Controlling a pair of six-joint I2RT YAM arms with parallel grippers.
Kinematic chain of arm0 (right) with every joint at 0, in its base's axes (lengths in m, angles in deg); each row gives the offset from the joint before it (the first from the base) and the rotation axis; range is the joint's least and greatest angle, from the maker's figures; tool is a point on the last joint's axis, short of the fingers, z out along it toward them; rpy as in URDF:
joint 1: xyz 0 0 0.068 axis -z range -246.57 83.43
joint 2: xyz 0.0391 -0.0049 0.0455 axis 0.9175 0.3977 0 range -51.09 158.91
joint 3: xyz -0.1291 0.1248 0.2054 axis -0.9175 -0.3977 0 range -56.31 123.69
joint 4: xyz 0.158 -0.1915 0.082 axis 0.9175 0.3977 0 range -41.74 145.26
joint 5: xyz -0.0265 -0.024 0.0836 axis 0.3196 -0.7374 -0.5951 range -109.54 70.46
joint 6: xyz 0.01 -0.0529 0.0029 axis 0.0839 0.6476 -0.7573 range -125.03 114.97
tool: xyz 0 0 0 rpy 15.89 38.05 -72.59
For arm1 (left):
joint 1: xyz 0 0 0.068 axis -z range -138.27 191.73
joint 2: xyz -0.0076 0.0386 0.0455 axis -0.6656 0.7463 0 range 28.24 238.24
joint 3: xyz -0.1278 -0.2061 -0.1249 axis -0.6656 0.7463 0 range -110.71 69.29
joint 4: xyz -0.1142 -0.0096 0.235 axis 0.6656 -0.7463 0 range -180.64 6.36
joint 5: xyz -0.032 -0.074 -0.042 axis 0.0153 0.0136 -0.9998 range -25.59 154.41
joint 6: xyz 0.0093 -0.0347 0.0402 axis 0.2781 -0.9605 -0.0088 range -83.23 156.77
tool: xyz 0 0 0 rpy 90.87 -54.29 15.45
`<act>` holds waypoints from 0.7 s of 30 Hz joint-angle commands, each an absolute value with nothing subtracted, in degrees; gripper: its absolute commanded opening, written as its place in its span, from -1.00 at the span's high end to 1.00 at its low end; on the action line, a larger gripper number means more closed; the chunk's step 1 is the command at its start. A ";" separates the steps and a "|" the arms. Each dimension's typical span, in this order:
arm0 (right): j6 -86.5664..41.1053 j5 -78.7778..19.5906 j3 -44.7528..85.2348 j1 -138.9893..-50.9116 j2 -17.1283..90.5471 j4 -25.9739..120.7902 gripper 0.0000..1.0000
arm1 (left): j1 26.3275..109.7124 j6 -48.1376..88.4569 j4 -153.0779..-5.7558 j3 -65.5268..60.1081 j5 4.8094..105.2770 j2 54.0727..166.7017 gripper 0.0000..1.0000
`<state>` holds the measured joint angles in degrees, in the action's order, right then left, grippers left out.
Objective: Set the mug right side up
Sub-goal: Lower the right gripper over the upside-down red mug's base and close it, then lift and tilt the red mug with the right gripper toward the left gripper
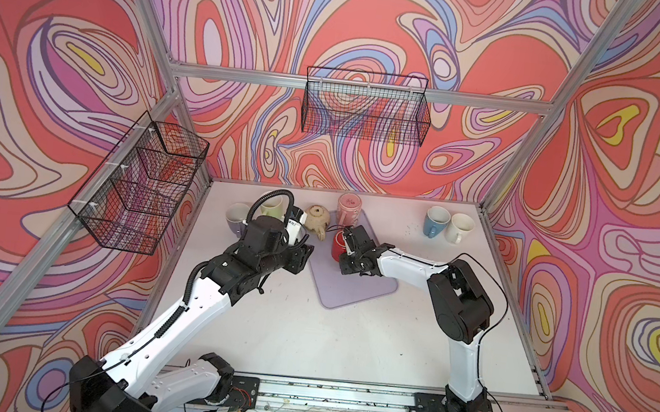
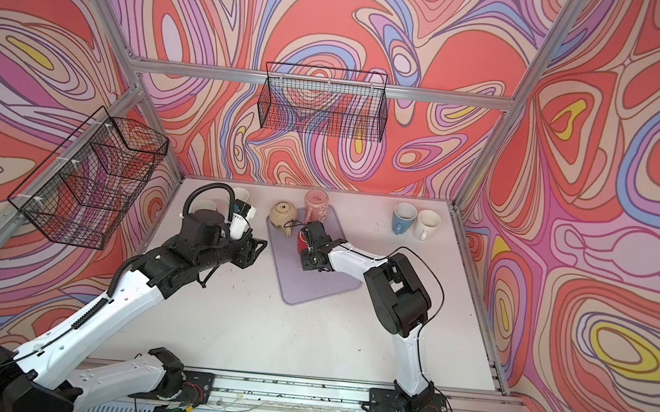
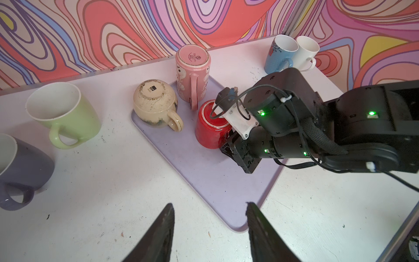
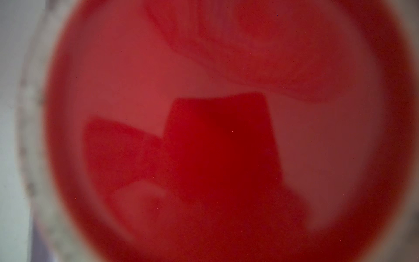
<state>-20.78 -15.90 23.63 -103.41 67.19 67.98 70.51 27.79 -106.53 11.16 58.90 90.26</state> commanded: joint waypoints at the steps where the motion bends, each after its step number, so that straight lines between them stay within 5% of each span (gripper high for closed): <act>1: -20.70 -15.49 24.68 -103.66 68.60 67.15 0.44 | 70.12 28.64 -106.25 10.93 59.38 90.65 -0.07; 11: -20.59 -15.79 23.60 -103.66 66.70 66.89 0.75 | 70.10 28.55 -106.31 10.93 59.59 91.44 -0.08; 21: -20.39 -16.71 21.16 -103.66 62.06 66.45 0.83 | 70.14 28.57 -106.29 10.93 59.71 91.57 -0.07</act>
<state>-20.52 -16.01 21.93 -103.41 65.77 67.42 70.51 27.79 -106.58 11.16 59.14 92.01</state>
